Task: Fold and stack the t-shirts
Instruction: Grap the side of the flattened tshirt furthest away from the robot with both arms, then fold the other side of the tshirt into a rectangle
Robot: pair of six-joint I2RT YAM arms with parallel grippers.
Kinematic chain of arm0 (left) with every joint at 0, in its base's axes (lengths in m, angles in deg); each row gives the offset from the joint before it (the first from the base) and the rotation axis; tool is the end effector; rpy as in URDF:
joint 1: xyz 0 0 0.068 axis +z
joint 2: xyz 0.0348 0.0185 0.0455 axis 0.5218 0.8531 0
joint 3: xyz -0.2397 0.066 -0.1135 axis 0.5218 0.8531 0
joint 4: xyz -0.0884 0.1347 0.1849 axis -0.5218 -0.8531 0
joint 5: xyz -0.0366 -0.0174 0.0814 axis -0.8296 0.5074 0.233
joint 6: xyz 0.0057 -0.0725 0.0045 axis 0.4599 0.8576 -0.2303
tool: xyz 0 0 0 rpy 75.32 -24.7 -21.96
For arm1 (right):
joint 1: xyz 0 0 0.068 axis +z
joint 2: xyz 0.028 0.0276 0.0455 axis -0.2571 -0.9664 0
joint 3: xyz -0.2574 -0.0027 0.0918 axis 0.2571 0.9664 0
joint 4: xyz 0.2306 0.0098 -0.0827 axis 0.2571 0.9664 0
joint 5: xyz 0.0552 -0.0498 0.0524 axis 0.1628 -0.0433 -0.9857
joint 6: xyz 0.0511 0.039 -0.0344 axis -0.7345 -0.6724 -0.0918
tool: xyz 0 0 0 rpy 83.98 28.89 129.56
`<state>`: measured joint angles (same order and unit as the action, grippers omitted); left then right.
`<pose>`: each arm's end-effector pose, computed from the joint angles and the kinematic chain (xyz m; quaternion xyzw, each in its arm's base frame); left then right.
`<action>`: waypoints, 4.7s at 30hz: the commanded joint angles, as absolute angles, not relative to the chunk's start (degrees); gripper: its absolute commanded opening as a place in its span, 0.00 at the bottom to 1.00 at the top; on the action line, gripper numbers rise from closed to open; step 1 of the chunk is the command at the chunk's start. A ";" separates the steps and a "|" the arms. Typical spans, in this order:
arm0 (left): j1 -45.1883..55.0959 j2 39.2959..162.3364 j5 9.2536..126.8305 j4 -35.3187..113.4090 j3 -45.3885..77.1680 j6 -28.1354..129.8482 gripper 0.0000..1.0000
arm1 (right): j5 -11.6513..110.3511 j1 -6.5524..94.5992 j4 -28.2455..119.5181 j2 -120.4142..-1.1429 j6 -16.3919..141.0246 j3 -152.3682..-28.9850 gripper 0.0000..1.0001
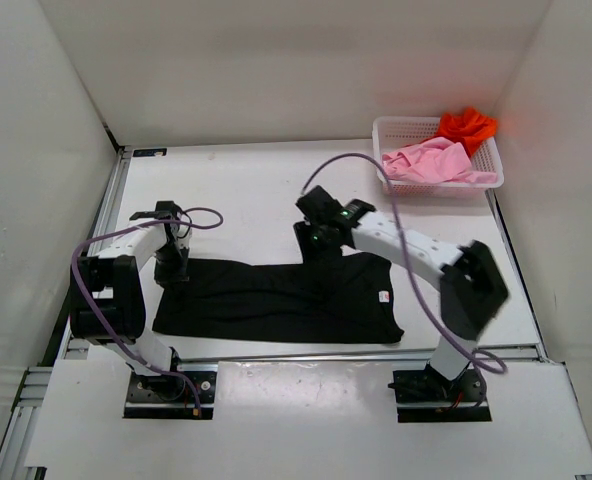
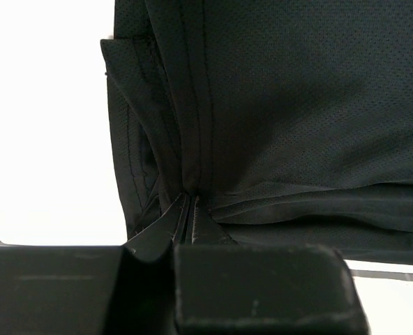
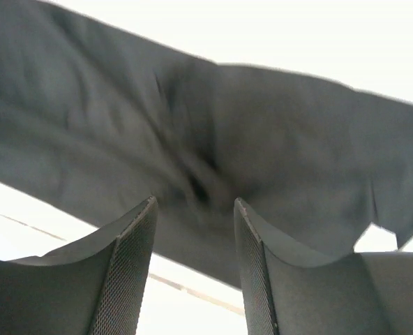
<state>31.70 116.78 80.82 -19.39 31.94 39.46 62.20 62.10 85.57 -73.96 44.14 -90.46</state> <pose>0.2432 0.0058 0.1612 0.0032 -0.9991 -0.0394 0.0138 0.2370 0.2478 0.2449 -0.1738 0.9478 0.1201 0.2390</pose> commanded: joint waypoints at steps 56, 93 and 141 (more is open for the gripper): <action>31.54 127.26 86.93 -20.71 6.24 39.28 0.10 | 67.45 41.81 91.62 -76.66 43.91 -98.38 0.00; 31.54 127.90 90.10 -19.40 8.86 39.28 0.10 | 68.24 38.80 87.49 -67.97 40.04 -90.65 0.00; -10.45 137.09 61.55 -27.23 -13.88 39.28 0.64 | 54.71 46.98 80.55 -58.02 32.83 -58.03 0.41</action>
<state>-7.77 131.97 69.63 -25.38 -11.27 39.27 55.97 47.69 81.27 -61.52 33.38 -59.49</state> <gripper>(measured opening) 0.660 0.408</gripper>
